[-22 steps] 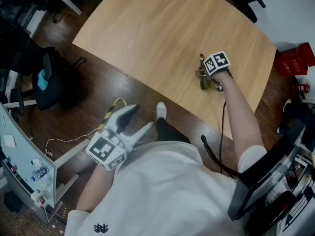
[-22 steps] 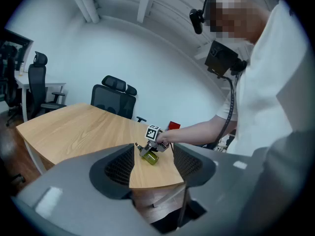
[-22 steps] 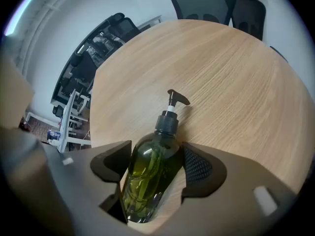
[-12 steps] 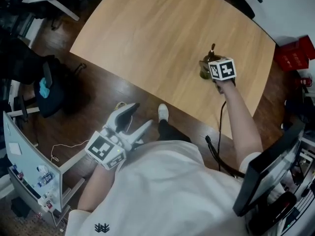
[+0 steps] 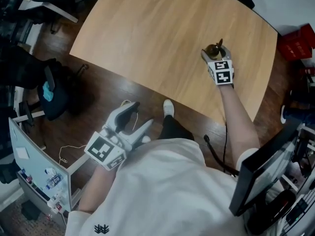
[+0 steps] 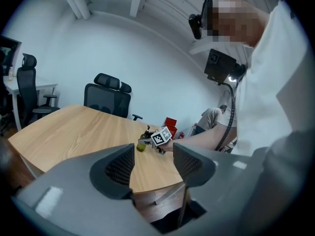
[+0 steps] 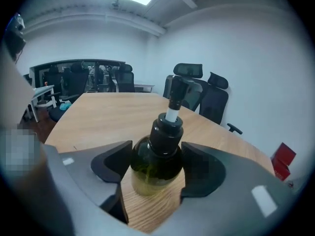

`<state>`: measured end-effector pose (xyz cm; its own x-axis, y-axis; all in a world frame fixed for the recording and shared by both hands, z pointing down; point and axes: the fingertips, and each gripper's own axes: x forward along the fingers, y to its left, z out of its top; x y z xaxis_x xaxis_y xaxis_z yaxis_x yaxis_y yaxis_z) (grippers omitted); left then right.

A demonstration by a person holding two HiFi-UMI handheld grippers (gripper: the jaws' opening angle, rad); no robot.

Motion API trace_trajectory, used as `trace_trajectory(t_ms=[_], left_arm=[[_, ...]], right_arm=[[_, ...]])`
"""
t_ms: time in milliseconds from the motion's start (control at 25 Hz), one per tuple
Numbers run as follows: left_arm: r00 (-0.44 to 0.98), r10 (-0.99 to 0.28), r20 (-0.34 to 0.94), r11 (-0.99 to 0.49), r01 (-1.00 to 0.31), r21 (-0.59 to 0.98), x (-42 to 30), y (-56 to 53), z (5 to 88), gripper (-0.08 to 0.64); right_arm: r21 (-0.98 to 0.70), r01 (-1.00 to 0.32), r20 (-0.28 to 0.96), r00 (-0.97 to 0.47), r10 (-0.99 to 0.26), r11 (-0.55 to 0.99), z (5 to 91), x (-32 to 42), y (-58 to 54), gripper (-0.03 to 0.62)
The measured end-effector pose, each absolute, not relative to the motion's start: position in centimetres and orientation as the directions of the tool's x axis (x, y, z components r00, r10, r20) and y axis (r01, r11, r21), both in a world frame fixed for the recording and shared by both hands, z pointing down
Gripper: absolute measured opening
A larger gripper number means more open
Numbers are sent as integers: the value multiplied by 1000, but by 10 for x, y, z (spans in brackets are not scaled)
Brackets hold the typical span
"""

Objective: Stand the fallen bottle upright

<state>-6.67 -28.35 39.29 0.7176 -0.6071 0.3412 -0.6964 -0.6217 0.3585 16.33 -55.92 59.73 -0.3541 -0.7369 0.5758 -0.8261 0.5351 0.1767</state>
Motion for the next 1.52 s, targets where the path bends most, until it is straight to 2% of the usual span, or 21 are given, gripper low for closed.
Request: trace_trajectory(t_ms=[160, 200, 240, 480, 680, 880, 1080, 1280, 1520], left_arm=[[725, -607, 325, -638, -688, 345, -72, -276, 388, 244], [727, -608, 319, -642, -687, 342, -73, -274, 387, 244], [728, -609, 314, -645, -685, 339, -77, -269, 386, 244], [747, -614, 256, -686, -665, 295, -112, -221, 383, 244], [761, -615, 205, -744, -647, 169, -155, -173, 375, 244], [799, -563, 213, -779, -599, 186, -189, -107, 383, 244], [848, -492, 197, -818, -528, 228, -173, -51, 390, 244], [878, -443, 181, -845, -476, 242, -143, -19, 391, 244], [887, -434, 159, -864, -459, 206, -98, 27, 387, 244]], right_arm=[[182, -843, 573, -327, -751, 506, 599, 169, -564, 322], [176, -850, 576, -319, -752, 496, 598, 172, -566, 364], [172, -859, 576, -309, -757, 482, 594, 174, -565, 377], [148, -899, 522, -284, -805, 413, 547, 174, -507, 379], [149, -914, 474, -268, -839, 376, 498, 166, -389, 379], [110, -918, 462, -293, -837, 382, 470, 124, -237, 379], [84, -917, 448, -315, -837, 390, 444, 104, -122, 379], [64, -941, 378, -284, -881, 331, 418, 122, -53, 379], [68, -924, 333, -334, -882, 376, 394, 138, 34, 379]])
